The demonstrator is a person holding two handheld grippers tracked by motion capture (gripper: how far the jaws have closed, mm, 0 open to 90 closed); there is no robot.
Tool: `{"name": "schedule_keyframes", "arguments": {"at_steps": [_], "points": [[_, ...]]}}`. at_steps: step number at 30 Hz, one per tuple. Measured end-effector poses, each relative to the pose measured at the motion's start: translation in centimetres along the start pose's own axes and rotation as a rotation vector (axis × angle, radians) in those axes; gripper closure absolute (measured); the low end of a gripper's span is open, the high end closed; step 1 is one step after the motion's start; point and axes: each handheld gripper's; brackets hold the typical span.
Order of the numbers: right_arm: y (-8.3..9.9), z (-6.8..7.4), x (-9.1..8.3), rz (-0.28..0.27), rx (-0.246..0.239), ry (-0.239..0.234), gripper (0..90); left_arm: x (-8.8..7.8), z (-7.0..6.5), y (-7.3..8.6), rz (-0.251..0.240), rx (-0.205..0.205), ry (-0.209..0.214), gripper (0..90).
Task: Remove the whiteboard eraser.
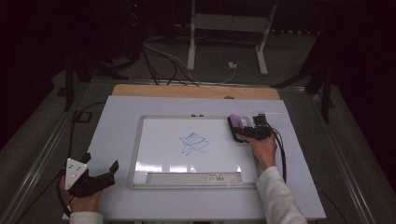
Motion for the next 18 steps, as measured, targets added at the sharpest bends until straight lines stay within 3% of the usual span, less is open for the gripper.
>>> {"name": "schedule_keyframes", "arguments": {"at_steps": [7, 18], "points": [[0.0, 0.1, 0.1, 0.015, -0.015, 0.015, 40.3, 0.0, 0.0, 0.0, -0.001, 0.0, 0.0, 0.6], [-0.6, 1.4, -0.8, -0.025, -0.073, 0.022, 40.5, 0.1, 0.0, 0.1, 0.001, -0.001, 0.0, 0.6]]}}
Point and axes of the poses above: each handheld gripper's, and its own axes: x roughly forward along the jaws, y roughly out of its underside, z roughly to its left, and after that the axes turned 10 degrees about -y, right-handed
